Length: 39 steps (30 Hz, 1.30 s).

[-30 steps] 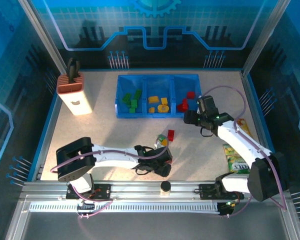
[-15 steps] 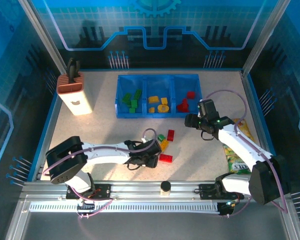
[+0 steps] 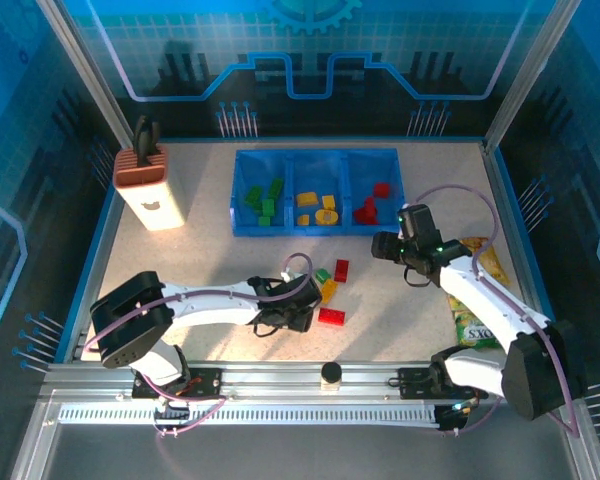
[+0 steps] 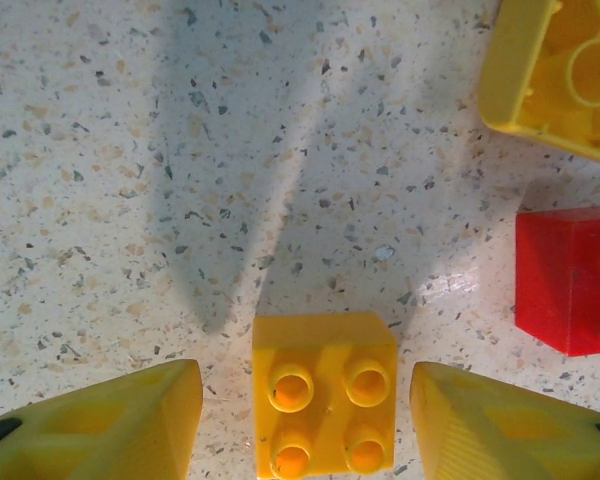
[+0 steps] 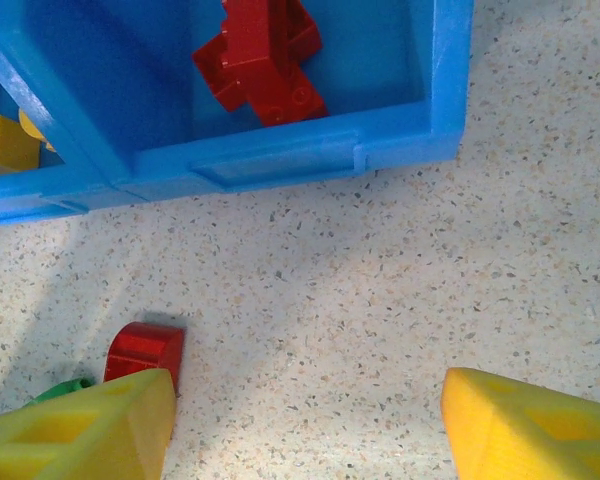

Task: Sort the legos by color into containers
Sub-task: Pick up the lego from the middle-left of the table, then place the lego in the container.

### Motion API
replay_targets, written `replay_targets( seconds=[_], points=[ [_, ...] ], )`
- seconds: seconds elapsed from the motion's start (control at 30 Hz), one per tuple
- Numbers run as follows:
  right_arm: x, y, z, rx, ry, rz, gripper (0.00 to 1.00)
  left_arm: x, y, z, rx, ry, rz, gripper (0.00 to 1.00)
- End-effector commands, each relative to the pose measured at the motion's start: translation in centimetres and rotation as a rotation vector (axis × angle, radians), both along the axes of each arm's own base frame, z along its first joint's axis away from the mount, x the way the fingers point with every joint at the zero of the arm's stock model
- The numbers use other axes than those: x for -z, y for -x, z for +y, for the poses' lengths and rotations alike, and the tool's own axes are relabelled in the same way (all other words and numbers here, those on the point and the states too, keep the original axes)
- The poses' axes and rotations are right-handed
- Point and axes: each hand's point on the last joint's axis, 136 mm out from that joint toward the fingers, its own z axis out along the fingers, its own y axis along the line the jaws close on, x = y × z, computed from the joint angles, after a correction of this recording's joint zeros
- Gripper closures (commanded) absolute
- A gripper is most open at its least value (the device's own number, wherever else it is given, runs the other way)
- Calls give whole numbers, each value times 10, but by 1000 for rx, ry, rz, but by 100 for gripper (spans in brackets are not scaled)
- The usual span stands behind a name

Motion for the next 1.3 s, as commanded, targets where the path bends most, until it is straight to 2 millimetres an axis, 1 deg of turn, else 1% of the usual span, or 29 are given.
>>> replay_targets(
  seconds=[0.0, 0.2, 0.33, 0.43, 0.5, 0.53, 0.63, 0.73, 0.8, 0.87, 0.97, 1.07, 1.2, 1.27],
  points=[
    [-2, 4, 0, 7, -4, -13, 28, 2, 0, 4, 9, -35, 4, 44],
    [1, 5, 2, 7, -16, -8, 28, 5, -1, -4, 27, -34, 18, 55],
    [4, 9, 1, 8, -18, -5, 29, -1, -6, -3, 30, -54, -3, 64],
    [6, 12, 1, 12, -25, -3, 29, -12, -13, -3, 34, -72, -41, 69],
    [10, 14, 5, 6, -47, 4, 29, -29, -25, -7, 40, -65, -94, 69],
    [13, 16, 6, 4, -52, 10, 29, -38, -33, -8, 41, -57, -117, 69],
    [25, 21, 13, -7, -53, 38, 30, -69, -70, -13, 19, -9, -179, 69],
    [35, 29, 24, -31, -50, 56, 30, -107, -119, -17, -7, 40, -265, 69],
    [39, 34, 30, -48, -46, 68, 30, -124, -149, -20, -25, 70, -295, 69],
    [43, 40, 36, -68, -44, 79, 30, -133, -178, -23, -39, 83, -312, 69],
    [47, 49, 40, -95, -37, 95, 30, -133, -212, -28, -46, 60, -325, 69],
    [48, 57, 42, -112, -35, 95, 29, -121, -238, -30, -58, 32, -304, 69],
    [49, 67, 46, -132, -49, 93, 29, -104, -264, -24, -80, -7, -305, 68],
    [48, 70, 47, -142, -49, 90, 29, -103, -271, -22, -87, -19, -308, 67]
  ],
)
